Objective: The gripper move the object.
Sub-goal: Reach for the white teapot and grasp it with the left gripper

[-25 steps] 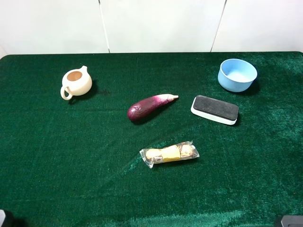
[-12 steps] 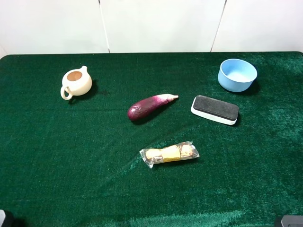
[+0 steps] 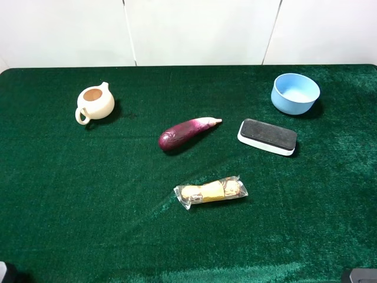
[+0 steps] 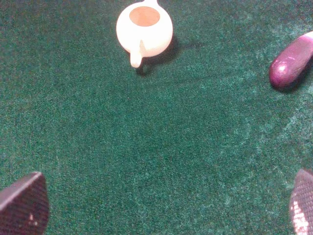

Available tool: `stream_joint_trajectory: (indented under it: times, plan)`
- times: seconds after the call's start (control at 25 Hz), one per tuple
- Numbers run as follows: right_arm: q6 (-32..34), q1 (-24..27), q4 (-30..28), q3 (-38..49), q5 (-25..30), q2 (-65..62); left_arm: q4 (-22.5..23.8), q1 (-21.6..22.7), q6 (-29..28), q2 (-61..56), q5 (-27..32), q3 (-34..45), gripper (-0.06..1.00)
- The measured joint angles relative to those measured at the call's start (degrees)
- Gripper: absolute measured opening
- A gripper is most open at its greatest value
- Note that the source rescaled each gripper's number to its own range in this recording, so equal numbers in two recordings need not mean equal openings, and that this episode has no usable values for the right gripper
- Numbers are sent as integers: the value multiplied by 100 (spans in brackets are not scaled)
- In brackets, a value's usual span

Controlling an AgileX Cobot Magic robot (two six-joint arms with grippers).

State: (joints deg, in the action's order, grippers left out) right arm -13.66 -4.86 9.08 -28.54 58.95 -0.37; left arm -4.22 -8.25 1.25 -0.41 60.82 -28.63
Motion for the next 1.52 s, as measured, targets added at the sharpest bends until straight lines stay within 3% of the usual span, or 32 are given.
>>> stream_joint_trajectory:
  times: [0.36,0.8,1.16,1.52]
  plan:
    - [0,0,0,0,0,0,-23,0,298,1194,-537,-373,100]
    - [0,0,0,0,0,0,-409,-43,1441,3890,-1516,-1005,100]
    - [0,0,0,0,0,0,-61,-1211,1623,6269,-2084,-1919,100]
    - [0,0,0,0,2,0,-21,-2137,1809,8358,-2201,-3136,100]
